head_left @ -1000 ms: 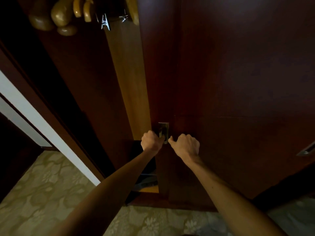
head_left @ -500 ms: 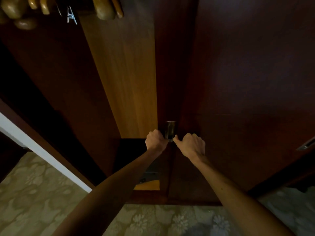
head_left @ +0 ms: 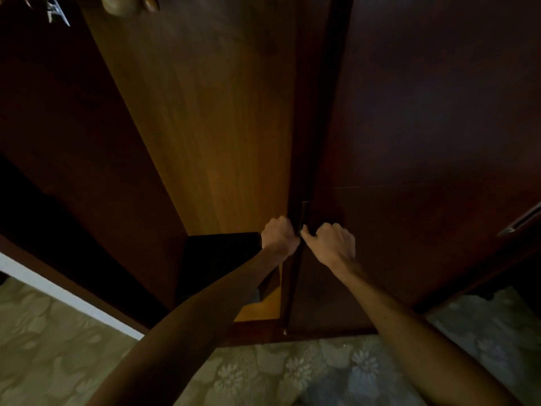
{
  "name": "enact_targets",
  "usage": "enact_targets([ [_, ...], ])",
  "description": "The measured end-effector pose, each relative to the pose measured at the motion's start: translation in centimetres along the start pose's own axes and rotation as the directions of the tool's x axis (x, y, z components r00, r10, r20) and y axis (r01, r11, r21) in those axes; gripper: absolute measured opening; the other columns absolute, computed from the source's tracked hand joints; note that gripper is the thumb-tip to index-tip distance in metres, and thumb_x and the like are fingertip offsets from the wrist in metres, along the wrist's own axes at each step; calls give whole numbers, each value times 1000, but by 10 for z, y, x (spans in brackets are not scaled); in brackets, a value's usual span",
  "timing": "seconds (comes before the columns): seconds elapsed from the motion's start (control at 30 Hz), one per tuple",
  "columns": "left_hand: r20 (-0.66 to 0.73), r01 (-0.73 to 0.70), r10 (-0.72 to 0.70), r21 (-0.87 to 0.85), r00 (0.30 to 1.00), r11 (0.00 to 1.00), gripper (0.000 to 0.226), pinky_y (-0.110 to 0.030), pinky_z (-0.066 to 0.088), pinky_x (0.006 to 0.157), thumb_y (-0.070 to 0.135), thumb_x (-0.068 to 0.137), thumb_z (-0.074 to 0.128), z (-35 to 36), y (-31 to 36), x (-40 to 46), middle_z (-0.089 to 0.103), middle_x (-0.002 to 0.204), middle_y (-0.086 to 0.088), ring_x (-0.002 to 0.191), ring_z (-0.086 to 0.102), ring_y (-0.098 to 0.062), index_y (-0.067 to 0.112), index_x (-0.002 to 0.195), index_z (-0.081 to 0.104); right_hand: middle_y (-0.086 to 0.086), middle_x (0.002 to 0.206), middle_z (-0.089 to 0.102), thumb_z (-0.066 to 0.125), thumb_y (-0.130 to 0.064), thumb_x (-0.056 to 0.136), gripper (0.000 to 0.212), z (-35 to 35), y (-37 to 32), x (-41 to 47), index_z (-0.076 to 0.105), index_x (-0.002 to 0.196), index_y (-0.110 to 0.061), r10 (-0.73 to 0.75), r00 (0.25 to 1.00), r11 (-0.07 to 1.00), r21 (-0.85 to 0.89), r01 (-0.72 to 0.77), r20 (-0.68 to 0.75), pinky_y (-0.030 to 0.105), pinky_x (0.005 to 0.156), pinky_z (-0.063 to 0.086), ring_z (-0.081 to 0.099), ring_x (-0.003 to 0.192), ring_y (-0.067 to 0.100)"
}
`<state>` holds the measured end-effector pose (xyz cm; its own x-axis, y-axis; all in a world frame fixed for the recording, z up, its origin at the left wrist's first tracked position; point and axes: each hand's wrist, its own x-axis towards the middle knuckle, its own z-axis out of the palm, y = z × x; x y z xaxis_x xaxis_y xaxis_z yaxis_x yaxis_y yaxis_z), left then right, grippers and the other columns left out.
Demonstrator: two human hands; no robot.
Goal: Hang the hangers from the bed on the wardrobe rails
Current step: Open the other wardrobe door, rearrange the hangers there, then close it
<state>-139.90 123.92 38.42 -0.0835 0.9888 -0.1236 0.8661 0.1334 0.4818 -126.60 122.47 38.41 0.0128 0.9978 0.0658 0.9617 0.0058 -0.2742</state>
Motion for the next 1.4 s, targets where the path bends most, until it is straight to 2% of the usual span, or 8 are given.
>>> enact_targets([
  [0.33, 69, -200, 192, 144, 979, 969, 15, -38, 53, 78, 21, 98, 55, 16, 14, 7, 62, 104, -11, 97, 60, -28, 8, 101, 63, -5, 62, 57, 47, -58, 96, 50, -11, 2, -1, 60, 67, -19, 15, 999, 1000, -2, -15, 52, 29, 57, 44, 57, 59, 16],
  [0.63, 102, -160, 150, 102, 983, 982, 11, -40, 58, 75, 18, 97, 56, 14, 10, 4, 64, 97, -8, 90, 64, -26, 12, 92, 64, -5, 59, 60, 46, -59, 96, 54, -20, -7, -11, 61, 61, -21, 48, 997, 997, 63, -51, 57, 32, 59, 55, 61, 57, 14],
  [0.77, 138, -114, 116, -27, 984, 993, 13, -42, 63, 71, 18, 95, 58, -6, 6, 1, 70, 87, -4, 79, 70, -23, 15, 95, 71, -8, 56, 55, 50, -49, 99, 49, -38, -17, -14, 56, 58, -22, -4, 999, 995, 98, -1, 54, 23, 47, 40, 55, 51, 7],
  [0.9, -67, -116, 108, -115, 992, 987, 25, -37, 60, 78, 32, 94, 59, -69, 5, -4, 70, 105, 4, 96, 68, -19, 21, 113, 71, -10, 56, 55, 54, -43, 99, 39, -83, -52, -10, 60, 65, -24, -127, 991, 970, 207, 131, -31, 20, 47, 41, 55, 50, 4],
  [0.97, -206, -139, 103, -169, 973, 976, 22, -31, 60, 70, 26, 94, 61, -120, 7, -7, 71, 100, 6, 87, 69, -14, 21, 114, 71, -12, 60, 58, 56, -41, 98, 31, -116, -79, -7, 62, 71, -27, -211, 971, 935, 264, 235, -115, 20, 50, 41, 56, 55, 5],
  [1.07, -432, -198, 71, -256, 899, 946, 14, -14, 47, 47, 21, 95, 62, -209, 11, -22, 67, 83, 13, 66, 65, -4, 23, 105, 72, -12, 89, 72, 60, -41, 95, 18, -173, -123, -2, 71, 101, -28, -300, 913, 871, 311, 380, -277, 31, 68, 58, 67, 78, 8],
  [1.23, -700, -301, 15, -287, 714, 910, 13, -34, 62, 63, 30, 97, 60, -326, 17, -42, 70, 78, 8, 69, 69, -10, 25, 99, 72, -12, 98, 73, 64, -43, 89, 26, -253, -184, 21, 69, 109, -28, -291, 737, 780, 296, 552, -610, 36, 78, 59, 68, 90, 11],
  [1.4, -878, -389, 82, -124, 472, 913, 24, -26, 52, 56, 35, 102, 51, -416, 38, -39, 65, 69, 7, 59, 62, -10, 21, 96, 69, -9, 105, 66, 66, -47, 86, 36, -316, -243, 55, 67, 115, -25, -215, 547, 698, 264, 666, -809, 27, 79, 54, 63, 90, 8],
])
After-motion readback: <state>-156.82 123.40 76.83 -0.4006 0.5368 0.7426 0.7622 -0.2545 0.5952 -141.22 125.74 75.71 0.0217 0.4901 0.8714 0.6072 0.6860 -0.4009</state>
